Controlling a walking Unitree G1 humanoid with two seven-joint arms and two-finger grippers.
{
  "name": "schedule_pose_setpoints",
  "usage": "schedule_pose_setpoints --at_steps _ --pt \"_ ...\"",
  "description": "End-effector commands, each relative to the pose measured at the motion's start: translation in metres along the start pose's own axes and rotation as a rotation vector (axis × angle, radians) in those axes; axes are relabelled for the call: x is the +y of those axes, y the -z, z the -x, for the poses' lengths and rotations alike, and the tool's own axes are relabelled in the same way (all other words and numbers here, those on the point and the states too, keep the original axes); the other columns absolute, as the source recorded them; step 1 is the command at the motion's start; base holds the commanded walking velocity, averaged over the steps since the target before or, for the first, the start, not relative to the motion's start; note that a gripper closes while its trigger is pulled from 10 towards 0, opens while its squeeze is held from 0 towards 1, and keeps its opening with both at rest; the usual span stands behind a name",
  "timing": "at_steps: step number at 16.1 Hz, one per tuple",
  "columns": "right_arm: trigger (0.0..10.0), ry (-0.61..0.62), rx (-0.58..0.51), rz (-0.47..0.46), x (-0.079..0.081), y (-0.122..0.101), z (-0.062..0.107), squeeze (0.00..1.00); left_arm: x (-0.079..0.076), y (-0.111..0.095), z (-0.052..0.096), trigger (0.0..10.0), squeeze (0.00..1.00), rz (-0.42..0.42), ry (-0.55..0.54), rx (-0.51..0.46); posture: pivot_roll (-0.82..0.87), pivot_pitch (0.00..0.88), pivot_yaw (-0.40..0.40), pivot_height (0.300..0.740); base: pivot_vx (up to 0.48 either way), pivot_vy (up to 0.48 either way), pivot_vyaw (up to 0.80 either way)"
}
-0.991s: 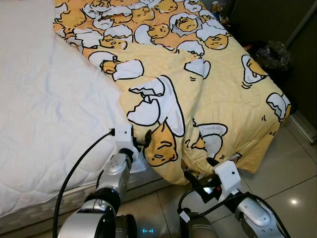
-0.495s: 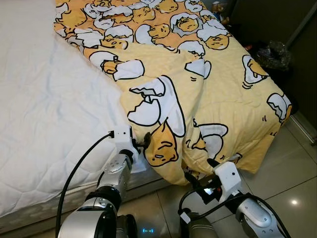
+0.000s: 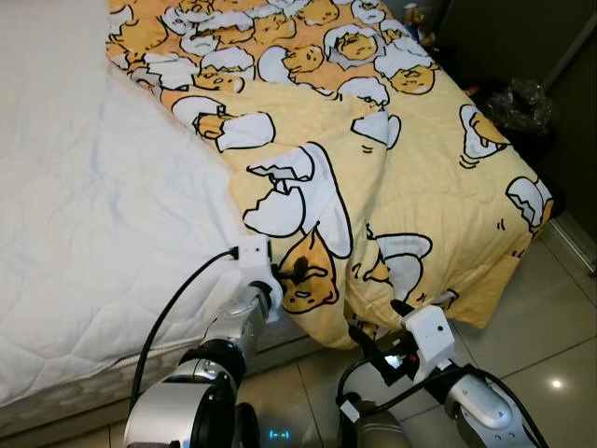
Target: Clean up the room
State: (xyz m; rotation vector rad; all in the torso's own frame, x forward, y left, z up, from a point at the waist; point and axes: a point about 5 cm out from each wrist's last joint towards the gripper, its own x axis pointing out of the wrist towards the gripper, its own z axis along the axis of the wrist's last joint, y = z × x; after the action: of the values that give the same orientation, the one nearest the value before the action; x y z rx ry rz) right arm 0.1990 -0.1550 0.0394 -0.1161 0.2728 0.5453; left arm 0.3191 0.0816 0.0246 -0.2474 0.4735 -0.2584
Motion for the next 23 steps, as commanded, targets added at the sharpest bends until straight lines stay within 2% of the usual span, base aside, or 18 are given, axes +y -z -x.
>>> schedule_pose_setpoints --at_steps 1,3,7,12,14,18,22,23 --pt "10.0 0.007 0.013 -0.004 -0.001 0.003 0.003 0.00 -0.008 0.019 0.002 10.0 0.00 -0.044 0.006 0.094 -0.29 0.179 0.005 0.731 0.000 0.000 0.00" --pt "10.0 0.005 0.017 -0.006 0.000 0.004 0.004 0.00 -0.001 0.023 0.004 0.0 0.00 -0.058 -0.024 0.114 -0.29 0.183 0.005 0.731 0.000 0.000 0.00" --pt "10.0 0.000 0.026 -0.008 0.001 0.006 0.006 0.00 0.010 0.025 0.007 0.0 0.00 -0.086 -0.088 0.110 -0.29 0.186 0.001 0.731 0.000 0.000 0.00" --pt "10.0 -0.007 0.026 -0.004 0.001 0.005 0.007 0.00 0.008 0.027 0.007 0.0 0.00 -0.045 -0.068 0.103 -0.29 0.187 -0.006 0.731 0.000 0.000 0.00" --pt "10.0 -0.008 0.026 -0.003 0.001 0.005 0.007 0.00 0.006 0.027 0.007 0.0 0.00 -0.057 -0.045 0.096 -0.29 0.188 -0.007 0.731 0.000 0.000 0.00" --pt "10.0 -0.010 0.026 -0.003 0.000 0.004 0.005 0.00 0.007 0.025 0.008 0.0 0.00 -0.126 0.000 0.078 -0.29 0.190 -0.007 0.731 0.000 0.000 0.00" --pt "10.0 -0.013 0.030 -0.001 0.000 0.005 0.006 0.00 0.019 0.027 0.013 0.0 0.00 -0.255 0.048 0.073 -0.28 0.190 -0.004 0.731 0.000 0.000 0.00" --pt "10.0 -0.012 0.033 -0.001 0.000 0.006 0.007 0.00 0.024 0.028 0.016 0.0 0.00 -0.262 0.060 0.073 -0.28 0.187 -0.003 0.731 0.000 0.000 0.00"
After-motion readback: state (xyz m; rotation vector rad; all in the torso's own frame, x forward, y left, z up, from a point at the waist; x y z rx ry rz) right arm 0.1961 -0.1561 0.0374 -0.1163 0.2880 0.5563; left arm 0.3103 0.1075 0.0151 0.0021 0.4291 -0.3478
